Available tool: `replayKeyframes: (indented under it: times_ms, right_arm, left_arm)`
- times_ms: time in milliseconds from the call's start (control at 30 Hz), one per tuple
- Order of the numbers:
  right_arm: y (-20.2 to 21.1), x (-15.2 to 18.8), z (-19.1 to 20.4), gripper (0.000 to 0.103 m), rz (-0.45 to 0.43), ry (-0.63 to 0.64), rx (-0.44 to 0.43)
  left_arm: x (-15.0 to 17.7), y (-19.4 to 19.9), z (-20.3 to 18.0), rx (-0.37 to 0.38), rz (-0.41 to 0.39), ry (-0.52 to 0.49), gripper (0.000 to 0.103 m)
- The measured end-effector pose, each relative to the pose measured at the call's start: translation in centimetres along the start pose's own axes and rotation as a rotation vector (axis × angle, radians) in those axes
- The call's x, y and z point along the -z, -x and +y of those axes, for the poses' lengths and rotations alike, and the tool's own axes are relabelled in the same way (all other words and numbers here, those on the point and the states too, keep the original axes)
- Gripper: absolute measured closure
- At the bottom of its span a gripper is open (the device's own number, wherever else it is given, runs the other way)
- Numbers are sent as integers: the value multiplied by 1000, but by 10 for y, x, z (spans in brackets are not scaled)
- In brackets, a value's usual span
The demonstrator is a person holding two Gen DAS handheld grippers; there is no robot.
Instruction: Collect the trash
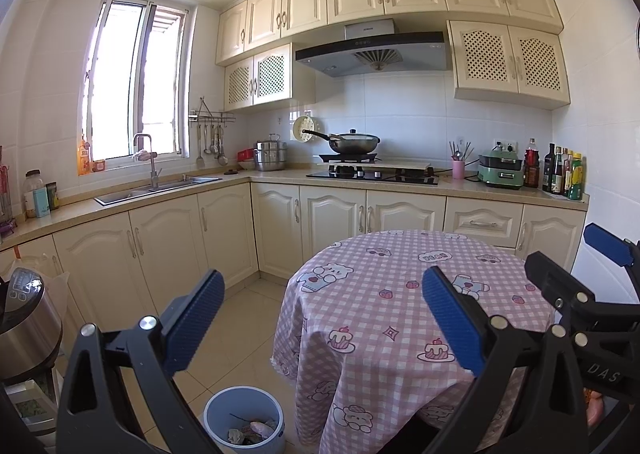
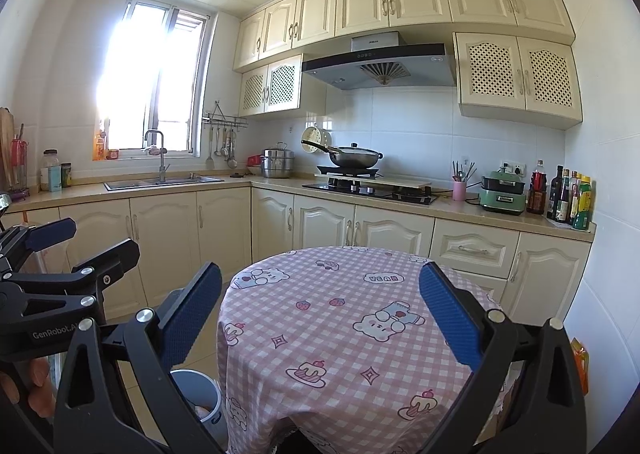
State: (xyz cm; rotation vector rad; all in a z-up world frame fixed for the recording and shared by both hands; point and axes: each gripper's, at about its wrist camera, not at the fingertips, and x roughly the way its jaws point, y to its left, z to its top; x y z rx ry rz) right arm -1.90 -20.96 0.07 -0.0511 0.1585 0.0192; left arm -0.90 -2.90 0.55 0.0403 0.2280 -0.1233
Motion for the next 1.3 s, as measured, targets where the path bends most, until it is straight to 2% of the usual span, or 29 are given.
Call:
replayKeyframes:
  times_ms: [267,767,1067,1300]
  right_arm:
    - [-3,1,0,7,5,1,-4]
    - [-50,7,6,7,56,-1,-41]
    - [-88,12,-1,8,94,-19,-39]
    - [-134,20,-28,8,151,-27,8]
  left_arm:
    - [2,-2,5,-4,10,0,6]
    - [1,-39,23,-47,62,22,6]
    - [2,-79,22,-67,114,11,6]
    - [5,-134,8,-59,187,-2,6]
